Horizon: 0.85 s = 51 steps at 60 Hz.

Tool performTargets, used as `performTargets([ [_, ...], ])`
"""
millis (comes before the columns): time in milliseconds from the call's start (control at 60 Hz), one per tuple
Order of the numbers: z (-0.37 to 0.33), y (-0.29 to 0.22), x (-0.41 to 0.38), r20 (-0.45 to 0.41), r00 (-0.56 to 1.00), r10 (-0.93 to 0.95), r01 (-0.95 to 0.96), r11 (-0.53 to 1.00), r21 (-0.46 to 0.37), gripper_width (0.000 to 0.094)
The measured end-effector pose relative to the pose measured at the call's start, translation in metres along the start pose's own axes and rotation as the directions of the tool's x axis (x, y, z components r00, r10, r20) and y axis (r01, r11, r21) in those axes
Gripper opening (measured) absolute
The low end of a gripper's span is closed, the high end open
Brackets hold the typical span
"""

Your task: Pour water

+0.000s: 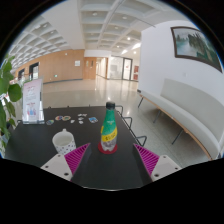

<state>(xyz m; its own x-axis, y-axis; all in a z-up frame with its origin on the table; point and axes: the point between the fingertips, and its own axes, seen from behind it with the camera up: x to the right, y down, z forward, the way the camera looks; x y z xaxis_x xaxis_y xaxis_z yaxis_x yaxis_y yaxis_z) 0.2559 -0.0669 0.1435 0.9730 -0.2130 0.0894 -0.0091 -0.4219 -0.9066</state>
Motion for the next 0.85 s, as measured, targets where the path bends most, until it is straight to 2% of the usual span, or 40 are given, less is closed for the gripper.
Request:
performTargets([
  [217,-0.109,0.020,0.002,-0.004,1.000,0.011,-0.012,0.999,-0.031,0.0854],
  [417,-0.185,0.027,0.008,-0.008,1.000,-0.024,0.024,1.000,-0.007,0.0854],
  [850,-0.229,0.031,0.006,-0.008,0.999,-0.046,0.046,0.999,0.027,0.0854],
])
